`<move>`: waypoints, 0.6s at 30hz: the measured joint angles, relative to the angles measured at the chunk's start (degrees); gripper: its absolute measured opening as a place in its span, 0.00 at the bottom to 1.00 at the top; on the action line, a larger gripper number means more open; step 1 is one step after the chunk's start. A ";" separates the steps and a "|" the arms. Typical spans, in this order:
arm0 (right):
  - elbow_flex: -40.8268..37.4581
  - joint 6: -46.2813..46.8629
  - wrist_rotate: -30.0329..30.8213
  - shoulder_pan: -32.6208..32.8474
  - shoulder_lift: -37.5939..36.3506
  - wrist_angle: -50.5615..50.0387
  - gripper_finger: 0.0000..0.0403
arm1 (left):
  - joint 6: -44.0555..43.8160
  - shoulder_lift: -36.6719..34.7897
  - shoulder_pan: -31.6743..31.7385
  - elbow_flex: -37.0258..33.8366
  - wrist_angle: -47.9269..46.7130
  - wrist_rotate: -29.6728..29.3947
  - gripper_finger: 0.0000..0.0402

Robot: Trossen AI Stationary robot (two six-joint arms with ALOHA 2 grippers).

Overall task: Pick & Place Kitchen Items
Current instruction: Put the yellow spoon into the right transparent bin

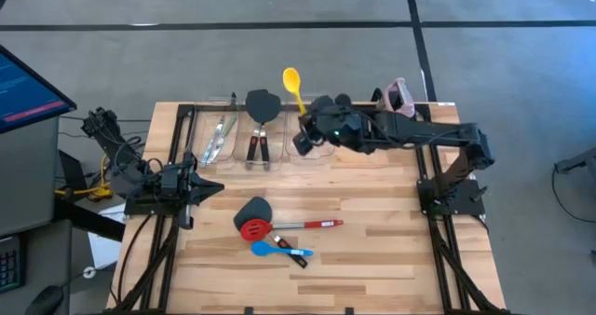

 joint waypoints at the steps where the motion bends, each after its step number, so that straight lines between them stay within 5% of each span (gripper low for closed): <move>1: 0.04 0.84 0.13 -0.69 0.75 -0.06 0.14 | 0.00 0.00 0.00 0.00 0.00 0.00 0.00; 18: -0.01 5.46 -23.77 -15.43 16.63 -9.38 0.14 | -0.02 0.00 0.00 0.00 0.02 0.00 0.00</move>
